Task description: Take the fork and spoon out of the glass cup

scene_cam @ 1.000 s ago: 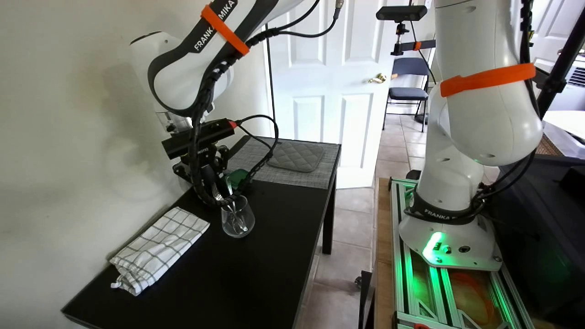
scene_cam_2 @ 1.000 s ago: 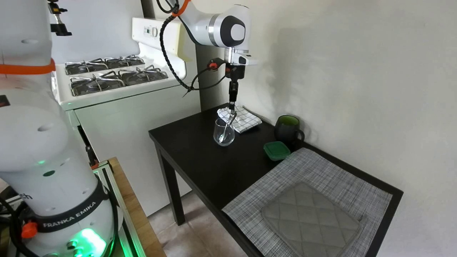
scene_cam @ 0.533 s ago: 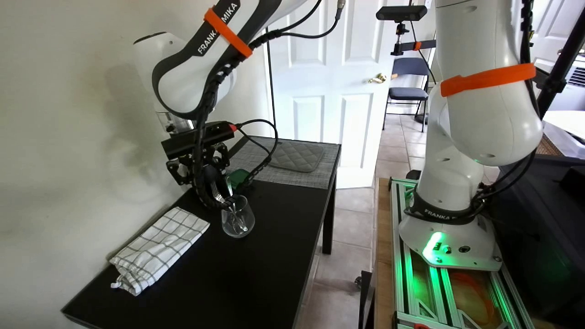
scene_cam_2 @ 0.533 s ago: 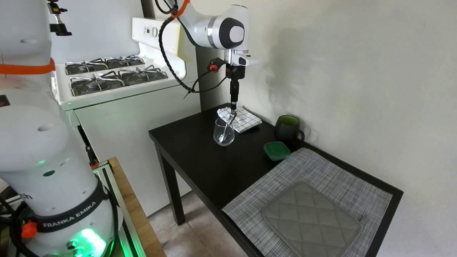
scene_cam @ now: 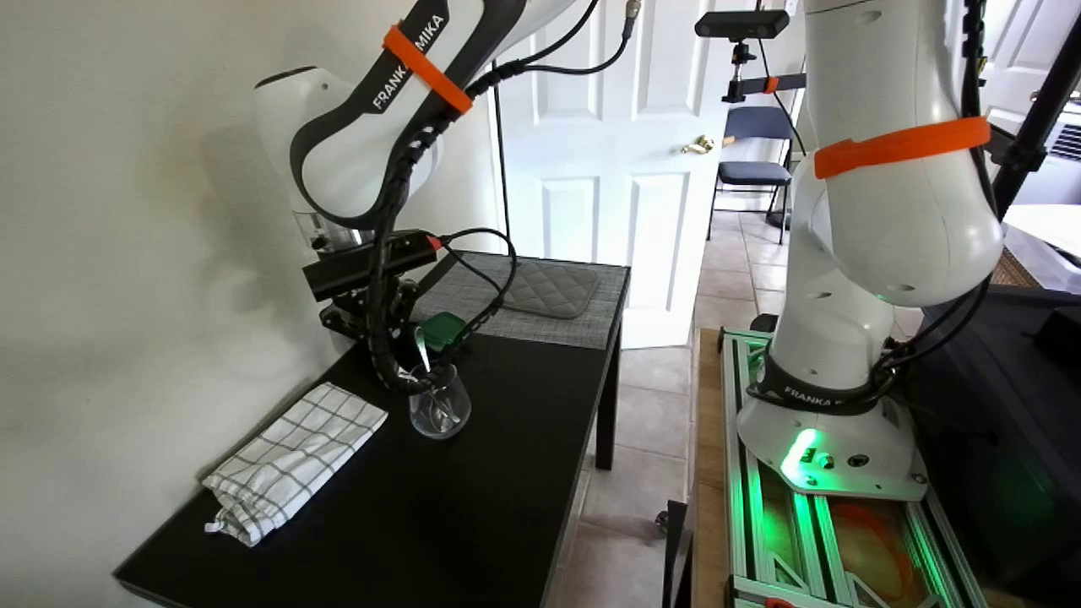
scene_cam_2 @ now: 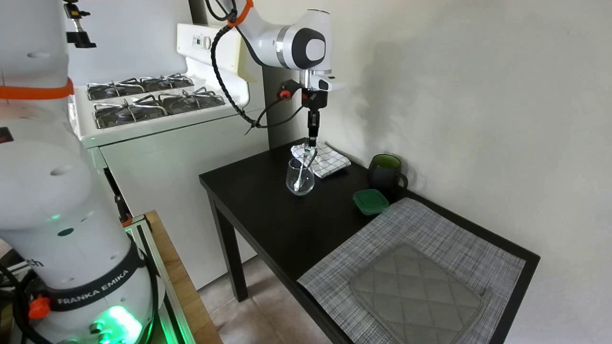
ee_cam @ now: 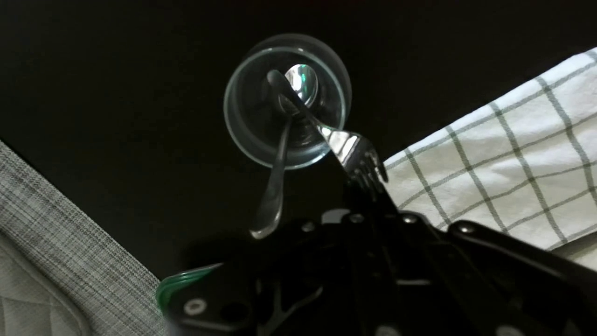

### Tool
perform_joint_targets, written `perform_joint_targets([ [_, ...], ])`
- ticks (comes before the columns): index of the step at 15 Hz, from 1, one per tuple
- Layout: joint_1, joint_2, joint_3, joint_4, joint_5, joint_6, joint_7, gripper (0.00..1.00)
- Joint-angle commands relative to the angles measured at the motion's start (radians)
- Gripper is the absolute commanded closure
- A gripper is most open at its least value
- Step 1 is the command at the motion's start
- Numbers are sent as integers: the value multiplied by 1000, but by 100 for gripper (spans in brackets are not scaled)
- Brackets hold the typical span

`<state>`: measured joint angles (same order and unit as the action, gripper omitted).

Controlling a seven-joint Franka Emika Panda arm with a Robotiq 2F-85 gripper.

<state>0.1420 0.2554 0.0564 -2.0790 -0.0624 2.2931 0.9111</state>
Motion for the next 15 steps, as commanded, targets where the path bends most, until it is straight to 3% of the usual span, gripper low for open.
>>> perform_joint_targets([
  [1,15,-26,-11,-40,-7,33,13,100],
  [13,12,-38,-9,-42,0,26,5,99],
  [15,12,-38,-9,-42,-2,22,4,71],
])
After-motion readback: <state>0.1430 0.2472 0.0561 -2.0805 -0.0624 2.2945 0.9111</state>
